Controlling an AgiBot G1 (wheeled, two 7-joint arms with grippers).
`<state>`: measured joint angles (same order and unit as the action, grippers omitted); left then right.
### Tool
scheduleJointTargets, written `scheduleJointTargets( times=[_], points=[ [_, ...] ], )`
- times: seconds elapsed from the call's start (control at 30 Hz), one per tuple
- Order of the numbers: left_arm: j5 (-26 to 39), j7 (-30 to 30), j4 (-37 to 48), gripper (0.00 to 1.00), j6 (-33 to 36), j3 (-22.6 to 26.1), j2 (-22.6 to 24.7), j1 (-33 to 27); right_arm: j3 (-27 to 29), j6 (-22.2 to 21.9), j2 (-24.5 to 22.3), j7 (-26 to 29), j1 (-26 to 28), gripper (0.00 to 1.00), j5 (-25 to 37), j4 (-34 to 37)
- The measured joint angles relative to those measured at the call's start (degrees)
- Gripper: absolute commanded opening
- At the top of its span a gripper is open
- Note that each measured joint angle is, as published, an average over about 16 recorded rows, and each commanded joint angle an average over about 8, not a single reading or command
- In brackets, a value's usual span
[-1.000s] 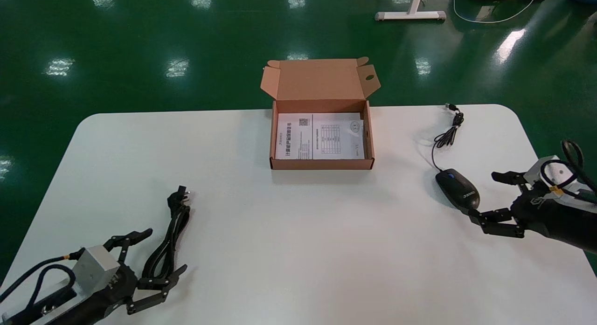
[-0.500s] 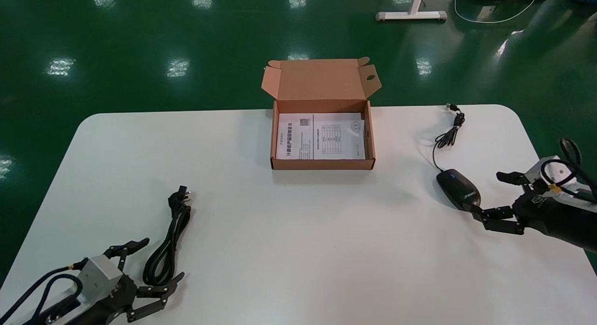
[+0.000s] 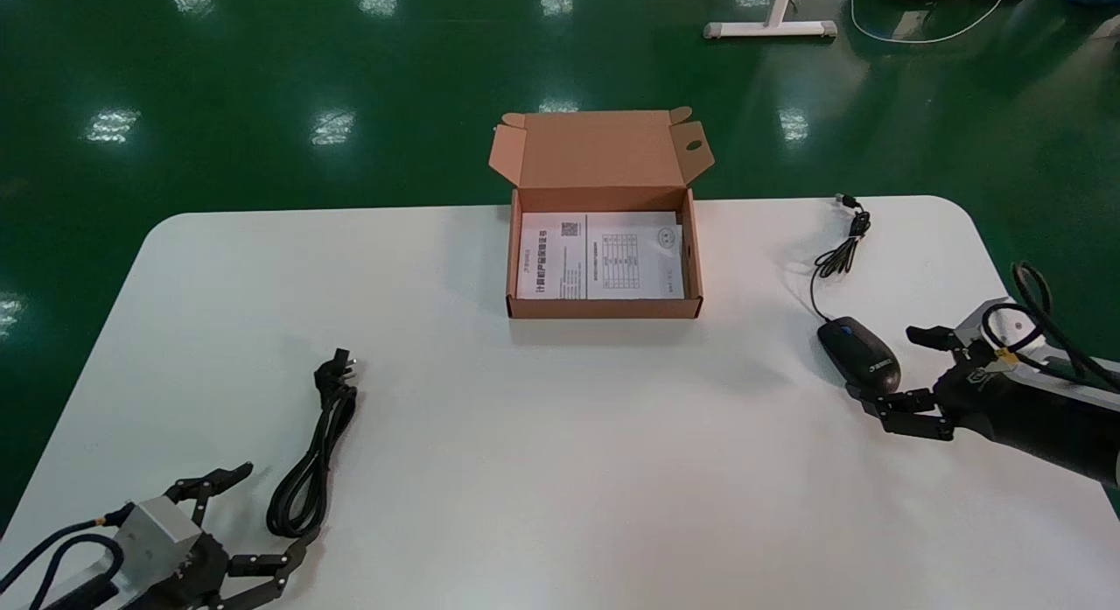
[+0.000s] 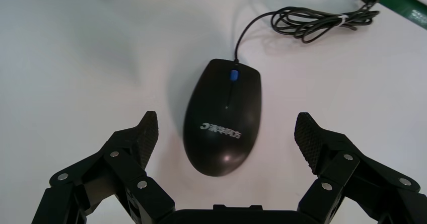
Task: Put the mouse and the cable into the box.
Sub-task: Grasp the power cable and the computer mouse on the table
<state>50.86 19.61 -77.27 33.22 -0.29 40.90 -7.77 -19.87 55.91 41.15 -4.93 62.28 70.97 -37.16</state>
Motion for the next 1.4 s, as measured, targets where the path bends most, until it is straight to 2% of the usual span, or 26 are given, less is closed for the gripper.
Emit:
scheduleJointTargets(
  times=[0.73,1.4],
  points=[
    [-0.5,-1.7,0.1,1.0,-1.4,0.6,1.0,0.4,-1.0,1.0,2.8,-2.2,2.3,1.0,1.0,7.1],
    [-0.4,-1.7,1.2,1.0,-1.3,1.4,2.1,-1.5,-1.5,1.6,3.1,-1.4,3.0,1.0,1.6,7.8]
  ],
)
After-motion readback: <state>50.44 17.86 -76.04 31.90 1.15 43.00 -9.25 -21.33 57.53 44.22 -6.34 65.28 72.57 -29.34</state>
